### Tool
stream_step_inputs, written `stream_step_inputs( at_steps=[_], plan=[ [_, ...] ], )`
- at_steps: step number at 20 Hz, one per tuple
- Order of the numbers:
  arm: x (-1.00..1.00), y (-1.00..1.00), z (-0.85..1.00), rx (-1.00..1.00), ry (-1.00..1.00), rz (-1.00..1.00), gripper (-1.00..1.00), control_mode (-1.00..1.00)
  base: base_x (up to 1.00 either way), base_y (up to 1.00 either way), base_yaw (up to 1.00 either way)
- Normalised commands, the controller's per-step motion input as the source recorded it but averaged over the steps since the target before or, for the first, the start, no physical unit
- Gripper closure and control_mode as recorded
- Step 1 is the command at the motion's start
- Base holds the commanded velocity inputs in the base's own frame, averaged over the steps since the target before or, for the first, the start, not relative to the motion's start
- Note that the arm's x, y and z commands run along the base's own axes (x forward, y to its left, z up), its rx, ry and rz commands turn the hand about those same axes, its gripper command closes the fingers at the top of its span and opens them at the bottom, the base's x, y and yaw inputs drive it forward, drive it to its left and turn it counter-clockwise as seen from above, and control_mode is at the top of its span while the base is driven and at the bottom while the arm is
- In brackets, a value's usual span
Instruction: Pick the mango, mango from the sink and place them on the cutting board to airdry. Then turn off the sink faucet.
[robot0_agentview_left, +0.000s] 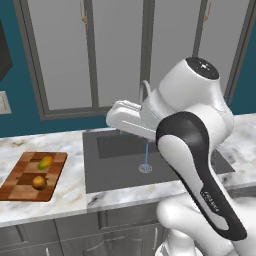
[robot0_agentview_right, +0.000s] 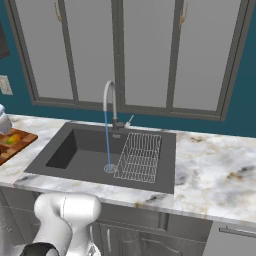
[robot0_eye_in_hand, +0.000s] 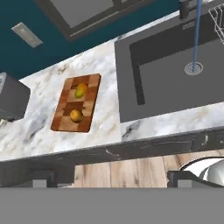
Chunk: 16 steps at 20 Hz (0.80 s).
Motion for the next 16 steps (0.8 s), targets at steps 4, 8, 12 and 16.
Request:
stream_step_inputs(
  at_steps=[4, 8, 12, 16],
  plan=[
    [-0.70, -0.97, 0.32, 0.00, -0.10, 0.15, -1.00, -1.00, 0.00, 0.00, 0.00],
    [-0.65, -0.75, 0.22, 0.00, -0.10, 0.15, -1.00, -1.00, 0.00, 0.00, 0.00],
    [-0.41, -0.05, -0.05, 0.00, -0.03, 0.03, -1.00, -1.00, 0.00, 0.00, 0.00],
    [-0.47, -0.55, -0.01, 0.03, -0.12, 0.07, -1.00, -1.00, 0.00, 0.00, 0.00]
  ],
)
